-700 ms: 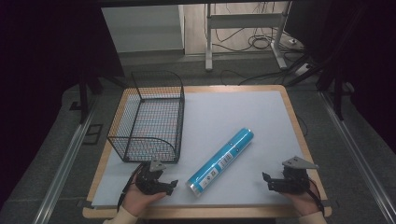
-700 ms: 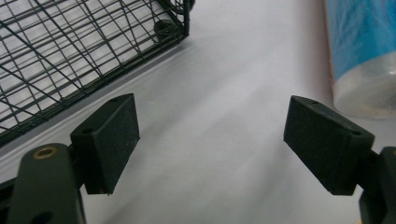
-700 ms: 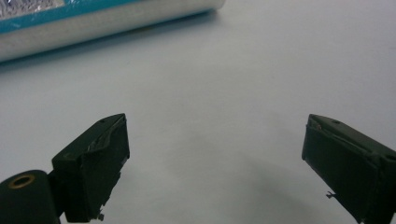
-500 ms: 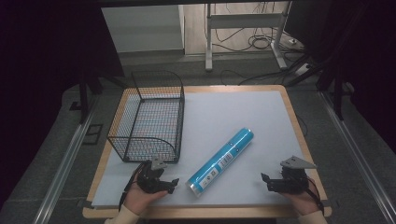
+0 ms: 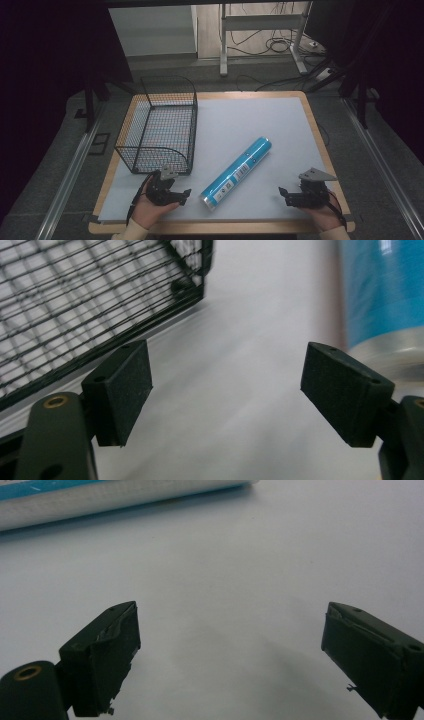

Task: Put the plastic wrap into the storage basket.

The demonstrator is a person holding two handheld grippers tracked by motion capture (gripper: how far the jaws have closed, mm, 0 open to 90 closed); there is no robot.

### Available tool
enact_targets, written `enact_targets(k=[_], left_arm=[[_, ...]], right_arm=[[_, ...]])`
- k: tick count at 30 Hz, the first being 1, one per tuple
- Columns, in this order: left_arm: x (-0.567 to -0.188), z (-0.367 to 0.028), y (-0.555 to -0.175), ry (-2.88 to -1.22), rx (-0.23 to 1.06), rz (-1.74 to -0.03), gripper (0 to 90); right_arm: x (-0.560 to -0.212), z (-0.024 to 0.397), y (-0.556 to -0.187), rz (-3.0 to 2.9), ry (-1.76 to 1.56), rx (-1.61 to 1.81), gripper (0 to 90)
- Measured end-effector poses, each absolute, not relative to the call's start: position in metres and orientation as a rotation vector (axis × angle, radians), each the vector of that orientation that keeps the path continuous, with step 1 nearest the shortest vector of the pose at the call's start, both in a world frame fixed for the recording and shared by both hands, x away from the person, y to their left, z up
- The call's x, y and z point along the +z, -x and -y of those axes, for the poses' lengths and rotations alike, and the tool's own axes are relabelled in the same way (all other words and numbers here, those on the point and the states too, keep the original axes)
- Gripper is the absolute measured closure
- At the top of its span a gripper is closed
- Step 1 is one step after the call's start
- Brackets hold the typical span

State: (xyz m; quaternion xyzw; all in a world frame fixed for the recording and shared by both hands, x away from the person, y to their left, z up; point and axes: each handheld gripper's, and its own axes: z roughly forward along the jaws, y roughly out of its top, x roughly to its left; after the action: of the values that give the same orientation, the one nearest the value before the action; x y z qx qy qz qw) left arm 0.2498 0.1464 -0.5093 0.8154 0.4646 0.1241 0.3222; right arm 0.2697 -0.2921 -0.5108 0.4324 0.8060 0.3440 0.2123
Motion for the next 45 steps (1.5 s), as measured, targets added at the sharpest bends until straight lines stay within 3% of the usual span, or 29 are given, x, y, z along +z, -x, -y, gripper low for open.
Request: enact_targets(k=[27, 45], left_arm=[[-0.454, -0.111, -0.257, -2.186, 0.282, -1.145, 18.7], [-0.449, -0.089, -0.275, -2.242, 0.256, -1.093, 18.2]], right_arm=[[-0.511, 0.293, -0.260, -2.215, -1.198, 0.948, 10.5], [-0.512, 0.293, -0.261, -2.215, -1.196, 0.942, 10.5]])
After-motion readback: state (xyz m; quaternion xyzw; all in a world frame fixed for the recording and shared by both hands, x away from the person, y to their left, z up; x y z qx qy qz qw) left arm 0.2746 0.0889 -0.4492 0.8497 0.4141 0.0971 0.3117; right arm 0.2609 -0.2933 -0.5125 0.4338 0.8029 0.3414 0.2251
